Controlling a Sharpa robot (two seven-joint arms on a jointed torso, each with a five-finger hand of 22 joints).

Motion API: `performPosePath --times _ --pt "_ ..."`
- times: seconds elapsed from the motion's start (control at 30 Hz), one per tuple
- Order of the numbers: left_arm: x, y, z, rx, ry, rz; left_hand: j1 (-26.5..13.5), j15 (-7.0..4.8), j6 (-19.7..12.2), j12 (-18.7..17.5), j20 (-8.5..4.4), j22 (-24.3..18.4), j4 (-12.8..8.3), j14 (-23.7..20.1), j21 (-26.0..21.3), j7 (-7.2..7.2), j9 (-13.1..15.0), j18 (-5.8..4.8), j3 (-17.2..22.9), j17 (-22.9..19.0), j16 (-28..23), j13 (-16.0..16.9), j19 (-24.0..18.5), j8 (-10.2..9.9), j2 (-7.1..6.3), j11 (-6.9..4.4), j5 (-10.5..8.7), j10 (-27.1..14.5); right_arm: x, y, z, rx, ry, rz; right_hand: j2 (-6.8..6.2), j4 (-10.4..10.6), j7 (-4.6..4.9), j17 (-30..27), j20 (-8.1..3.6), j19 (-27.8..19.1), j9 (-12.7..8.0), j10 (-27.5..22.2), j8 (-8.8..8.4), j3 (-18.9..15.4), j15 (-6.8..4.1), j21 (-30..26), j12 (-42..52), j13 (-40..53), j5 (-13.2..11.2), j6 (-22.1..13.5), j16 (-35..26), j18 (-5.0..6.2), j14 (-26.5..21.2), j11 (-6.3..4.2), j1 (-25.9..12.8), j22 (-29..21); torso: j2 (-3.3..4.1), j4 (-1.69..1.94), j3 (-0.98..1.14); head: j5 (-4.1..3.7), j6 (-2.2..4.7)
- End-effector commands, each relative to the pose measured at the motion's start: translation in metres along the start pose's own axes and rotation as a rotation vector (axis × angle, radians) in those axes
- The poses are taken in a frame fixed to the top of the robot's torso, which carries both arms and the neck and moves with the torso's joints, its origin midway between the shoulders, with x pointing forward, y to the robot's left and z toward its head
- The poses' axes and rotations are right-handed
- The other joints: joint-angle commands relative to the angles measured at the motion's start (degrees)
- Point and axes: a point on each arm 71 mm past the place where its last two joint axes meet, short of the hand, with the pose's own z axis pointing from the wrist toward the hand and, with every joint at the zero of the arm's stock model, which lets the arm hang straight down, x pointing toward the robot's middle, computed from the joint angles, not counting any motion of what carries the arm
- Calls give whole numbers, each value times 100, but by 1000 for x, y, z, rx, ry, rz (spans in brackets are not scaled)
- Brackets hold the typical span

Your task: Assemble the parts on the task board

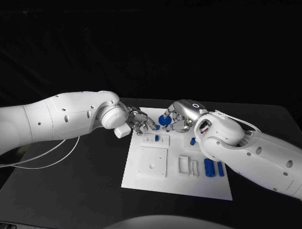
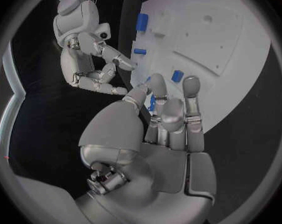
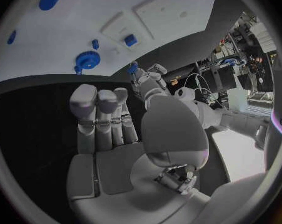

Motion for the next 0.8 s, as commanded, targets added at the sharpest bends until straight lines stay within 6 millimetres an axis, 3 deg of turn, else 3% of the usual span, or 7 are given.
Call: performPosePath --times 0.03,0.5,0.8 --pt "3 -5 0 32 -4 -60 -11 11 205 -48 -24 96 -150 32 30 -173 937 -36 198 -15 -13 -13 14 0 67 -5 35 55 2 3 2 -10 -16 -24 -57 1 2 7 -37 338 -8 48 -15 41 1 30 23 9 -38 52 21 -51 58 -14 5 592 1 -2 4 -2 12" --pt "9 -9 0 52 14 -82 -11 10 208 -55 -26 96 -153 32 29 -174 938 -38 204 -20 -14 -16 15 -2 65 -6 47 60 13 6 7 -16 -13 -38 -53 -42 -8 32 -47 345 -8 89 -18 178 -10 102 42 51 -91 90 33 -59 86 -27 -5 601 1 -5 5 7 2" --pt "11 -10 0 57 24 -83 -13 7 215 -72 -28 96 -158 32 28 -174 940 -37 213 -26 -15 -22 15 -9 60 -8 58 68 13 9 8 -32 -32 -31 -48 -121 -93 88 -88 356 -13 231 -23 620 -51 267 173 242 -254 424 80 -99 160 -88 -64 624 1 -8 3 6 -5"
